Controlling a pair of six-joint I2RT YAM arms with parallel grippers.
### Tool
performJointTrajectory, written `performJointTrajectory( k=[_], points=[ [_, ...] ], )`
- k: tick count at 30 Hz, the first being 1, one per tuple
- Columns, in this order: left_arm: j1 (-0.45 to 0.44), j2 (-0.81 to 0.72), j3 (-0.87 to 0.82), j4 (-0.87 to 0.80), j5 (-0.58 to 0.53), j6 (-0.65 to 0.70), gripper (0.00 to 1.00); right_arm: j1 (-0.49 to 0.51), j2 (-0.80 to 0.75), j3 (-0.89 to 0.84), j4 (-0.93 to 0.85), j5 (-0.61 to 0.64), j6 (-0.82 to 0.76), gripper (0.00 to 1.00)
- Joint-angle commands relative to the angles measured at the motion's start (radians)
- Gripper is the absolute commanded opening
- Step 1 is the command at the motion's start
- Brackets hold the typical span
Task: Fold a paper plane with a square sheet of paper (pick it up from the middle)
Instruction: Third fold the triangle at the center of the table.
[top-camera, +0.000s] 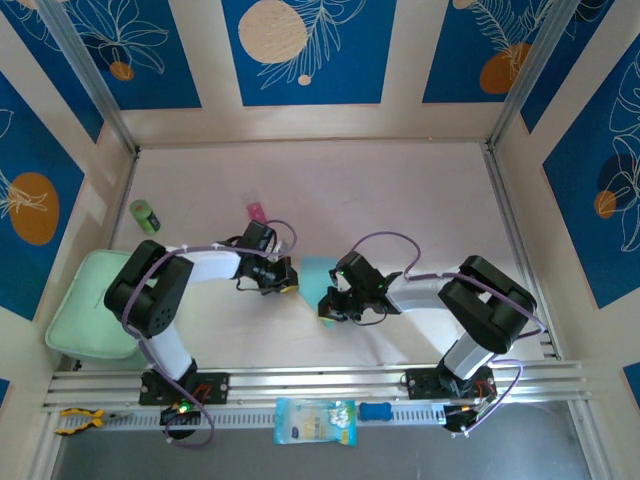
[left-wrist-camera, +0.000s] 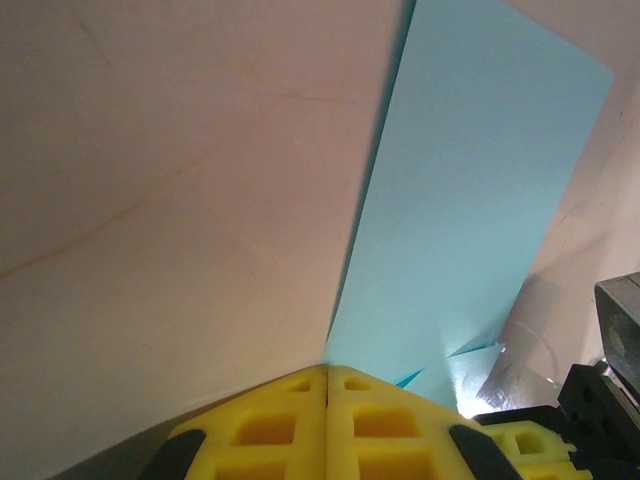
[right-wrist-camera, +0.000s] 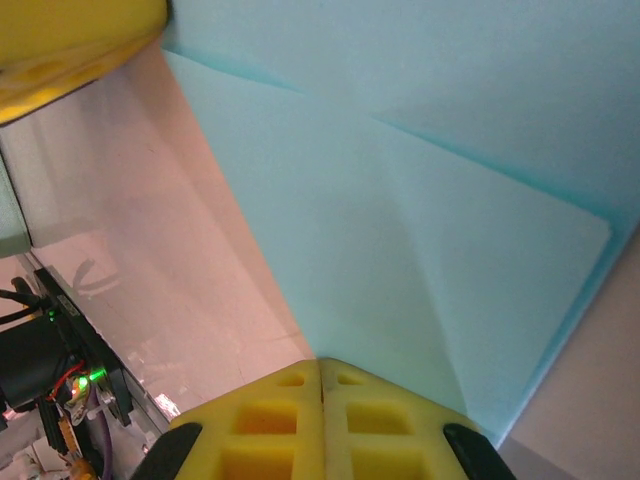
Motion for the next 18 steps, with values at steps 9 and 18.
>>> performJointTrajectory(
  k=[9, 18],
  points=[
    [0.043, -0.026, 0.021, -0.076, -0.099, 0.024, 0.00, -0.029, 0.009, -0.045, -0.205, 0.019, -0.074, 0.00],
    [-0.067, -0.112, 0.014, 0.067, 0.013, -0.019, 0.01, -0.044, 0.011, -0.029, -0.217, 0.017, -0.084, 0.00]
  ],
)
